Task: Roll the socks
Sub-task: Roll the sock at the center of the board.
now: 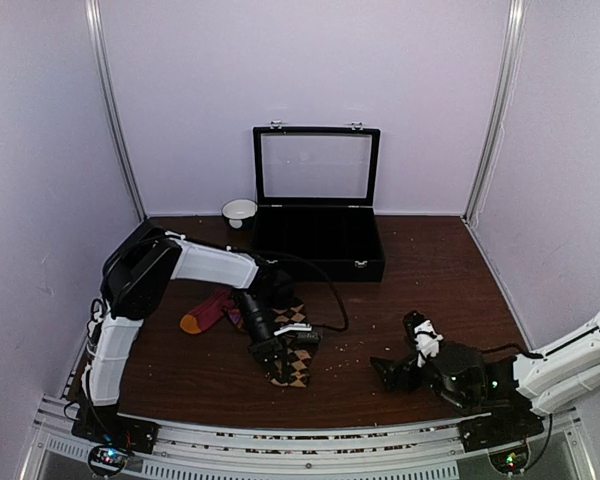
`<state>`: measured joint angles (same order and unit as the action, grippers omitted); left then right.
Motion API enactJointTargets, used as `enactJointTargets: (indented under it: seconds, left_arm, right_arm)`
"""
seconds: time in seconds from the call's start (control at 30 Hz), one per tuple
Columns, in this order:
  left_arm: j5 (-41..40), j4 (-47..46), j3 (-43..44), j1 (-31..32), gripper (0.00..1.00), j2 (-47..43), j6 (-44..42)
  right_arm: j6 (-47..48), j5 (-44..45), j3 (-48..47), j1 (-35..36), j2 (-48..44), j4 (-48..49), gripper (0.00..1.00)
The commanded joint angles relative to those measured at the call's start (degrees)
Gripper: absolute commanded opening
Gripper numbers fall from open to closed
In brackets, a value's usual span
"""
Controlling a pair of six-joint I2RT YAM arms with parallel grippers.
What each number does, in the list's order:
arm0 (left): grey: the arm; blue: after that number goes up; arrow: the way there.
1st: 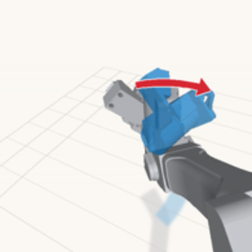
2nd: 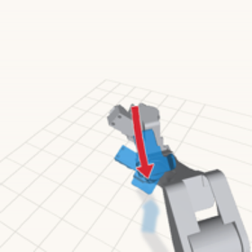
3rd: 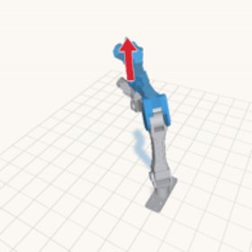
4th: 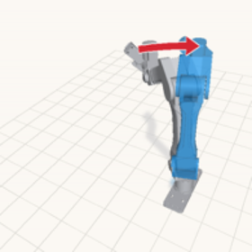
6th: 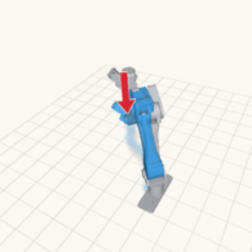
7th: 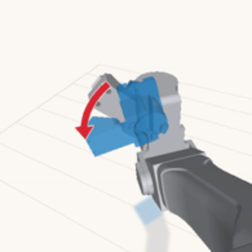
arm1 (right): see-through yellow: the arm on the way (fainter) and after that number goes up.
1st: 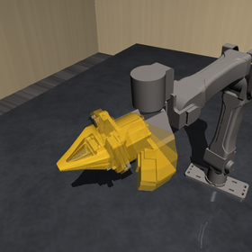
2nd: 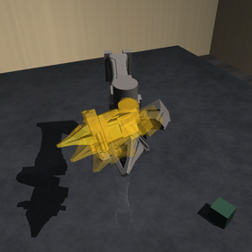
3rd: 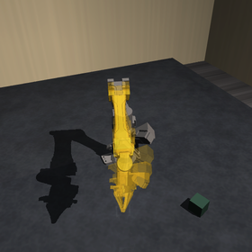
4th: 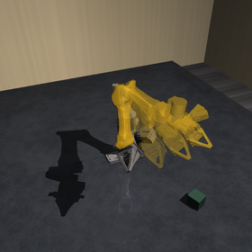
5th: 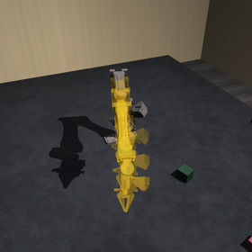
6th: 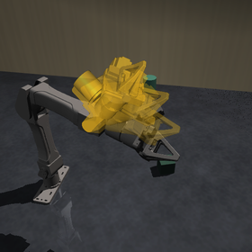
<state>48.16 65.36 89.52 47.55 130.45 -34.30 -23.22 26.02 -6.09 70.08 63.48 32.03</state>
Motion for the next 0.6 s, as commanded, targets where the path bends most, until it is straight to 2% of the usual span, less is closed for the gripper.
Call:
enactJointTargets:
  seconds: [0.0, 0.1, 0.2, 0.33, 0.57]
  left_arm:
    - [0.00, 2.43, 1.11, -0.07, 0.02, 2.65, -1.00]
    - [0.53, 3.04, 1.41, -0.25, 0.02, 3.70, -1.25]
    - [0.94, 3.10, 1.19, -0.88, 0.03, 3.80, -1.59]
    - [1.57, 3.49, 1.04, -2.61, 0.04, 3.26, -3.54]
    - [-0.32, 3.28, 1.44, -2.98, 0.04, 4.29, -4.96]
  right_arm:
    - [16.12, -4.12, -3.84, 7.11, 8.18, 10.28, 0.87]
    - [23.36, -11.74, -9.60, 8.72, 16.12, 10.70, 0.72]
    - [28.49, -12.54, -16.68, 9.68, 23.97, 9.57, 0.64]
    - [34.36, -14.94, -23.22, 9.75, 30.17, 8.96, 0.60]
    - [38.18, -27.17, -28.98, 6.19, 36.17, 5.62, 0.52]
